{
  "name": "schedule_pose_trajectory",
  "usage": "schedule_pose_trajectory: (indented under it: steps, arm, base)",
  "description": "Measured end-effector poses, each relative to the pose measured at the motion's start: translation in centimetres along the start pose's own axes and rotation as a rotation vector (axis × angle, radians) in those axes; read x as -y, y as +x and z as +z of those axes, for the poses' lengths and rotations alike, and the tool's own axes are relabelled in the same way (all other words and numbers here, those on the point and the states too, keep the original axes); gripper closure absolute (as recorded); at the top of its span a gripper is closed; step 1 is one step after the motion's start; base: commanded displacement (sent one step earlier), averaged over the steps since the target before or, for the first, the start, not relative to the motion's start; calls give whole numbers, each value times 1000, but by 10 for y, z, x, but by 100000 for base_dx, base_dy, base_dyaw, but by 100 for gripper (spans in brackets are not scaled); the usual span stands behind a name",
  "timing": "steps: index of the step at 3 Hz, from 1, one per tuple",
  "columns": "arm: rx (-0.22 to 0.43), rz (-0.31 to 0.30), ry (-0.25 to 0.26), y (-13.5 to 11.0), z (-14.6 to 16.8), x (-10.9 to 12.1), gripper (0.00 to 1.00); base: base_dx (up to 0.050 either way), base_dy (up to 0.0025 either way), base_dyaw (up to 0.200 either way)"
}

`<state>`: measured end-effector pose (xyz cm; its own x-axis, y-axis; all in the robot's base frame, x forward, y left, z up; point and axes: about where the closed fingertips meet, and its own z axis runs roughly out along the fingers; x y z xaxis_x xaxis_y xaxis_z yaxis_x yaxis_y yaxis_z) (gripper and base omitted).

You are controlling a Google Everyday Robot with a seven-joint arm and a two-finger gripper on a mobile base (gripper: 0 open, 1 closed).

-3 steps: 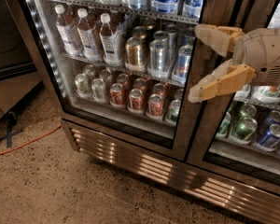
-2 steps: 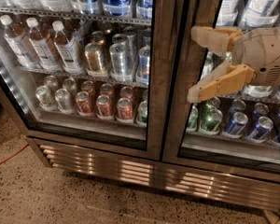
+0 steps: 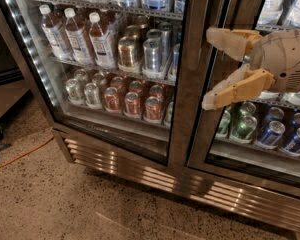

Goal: Open left fridge door

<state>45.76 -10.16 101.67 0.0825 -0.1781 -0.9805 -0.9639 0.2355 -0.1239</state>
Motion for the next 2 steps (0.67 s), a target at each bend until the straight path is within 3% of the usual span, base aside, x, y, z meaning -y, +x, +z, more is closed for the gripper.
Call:
schedule_pose_trajectory:
  steps: [1,2]
  arm:
    - [0,0,0,0,0,0,0]
    - [0,0,0,0,0,0,0]
  base:
    - [-4703,7,-53]
    - [0,0,0]
